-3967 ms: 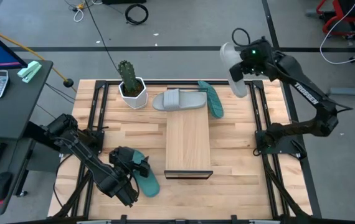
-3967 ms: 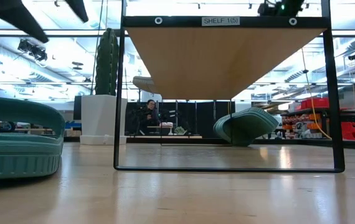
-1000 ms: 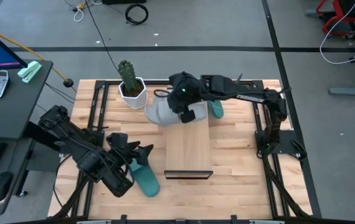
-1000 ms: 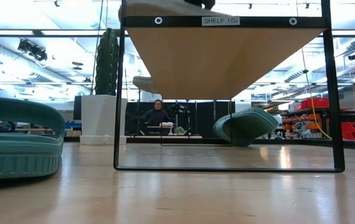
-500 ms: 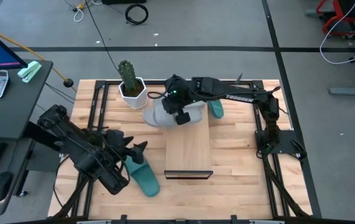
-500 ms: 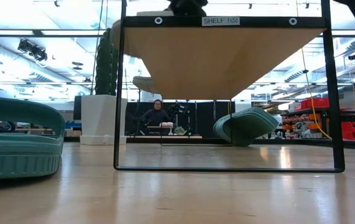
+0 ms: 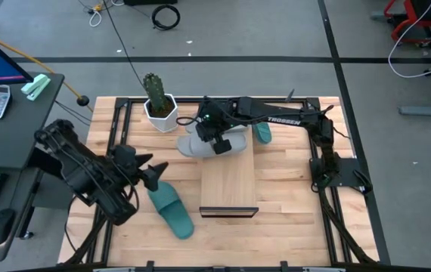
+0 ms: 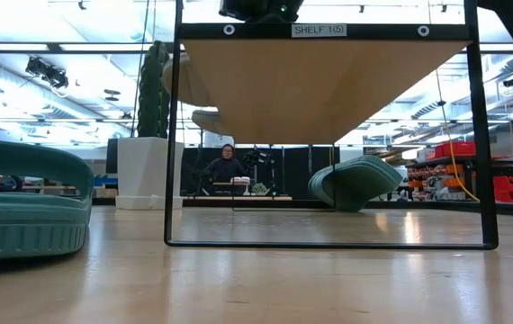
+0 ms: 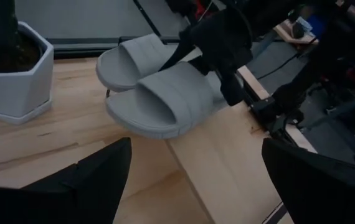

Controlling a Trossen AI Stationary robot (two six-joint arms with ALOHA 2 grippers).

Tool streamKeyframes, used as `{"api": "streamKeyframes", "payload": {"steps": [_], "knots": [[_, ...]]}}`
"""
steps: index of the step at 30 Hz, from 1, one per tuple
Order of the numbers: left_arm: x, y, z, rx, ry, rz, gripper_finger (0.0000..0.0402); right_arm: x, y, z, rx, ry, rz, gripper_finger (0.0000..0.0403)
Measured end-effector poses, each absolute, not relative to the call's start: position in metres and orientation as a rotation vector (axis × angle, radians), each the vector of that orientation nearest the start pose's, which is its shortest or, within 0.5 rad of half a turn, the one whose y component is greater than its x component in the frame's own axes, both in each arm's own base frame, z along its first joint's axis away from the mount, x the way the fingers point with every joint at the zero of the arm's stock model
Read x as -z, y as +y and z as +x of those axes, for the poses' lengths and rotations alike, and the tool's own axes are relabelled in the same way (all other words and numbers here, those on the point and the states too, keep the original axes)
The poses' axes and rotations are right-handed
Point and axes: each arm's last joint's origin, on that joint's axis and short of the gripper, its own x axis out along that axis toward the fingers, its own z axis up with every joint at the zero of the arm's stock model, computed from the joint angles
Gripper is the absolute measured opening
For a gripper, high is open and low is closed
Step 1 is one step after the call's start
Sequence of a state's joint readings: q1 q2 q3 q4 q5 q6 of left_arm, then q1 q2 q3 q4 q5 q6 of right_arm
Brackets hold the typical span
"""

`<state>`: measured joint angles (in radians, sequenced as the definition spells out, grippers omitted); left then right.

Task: Pick and place slides into the shelf
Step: Put the gray slipper on the shelf

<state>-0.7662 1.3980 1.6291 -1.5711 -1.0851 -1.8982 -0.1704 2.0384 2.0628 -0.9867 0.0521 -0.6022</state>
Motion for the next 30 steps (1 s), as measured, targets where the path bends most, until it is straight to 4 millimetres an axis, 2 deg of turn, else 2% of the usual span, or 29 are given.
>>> {"api": "streamKeyframes", "payload": {"steps": [30], "knots": [[-0.401, -0.131, 0.174, -0.787, 0.239, -0.725, 0.0366, -0.322, -0.099, 0.426, -0.123, 1.001, -0.413, 0.0009]]}}
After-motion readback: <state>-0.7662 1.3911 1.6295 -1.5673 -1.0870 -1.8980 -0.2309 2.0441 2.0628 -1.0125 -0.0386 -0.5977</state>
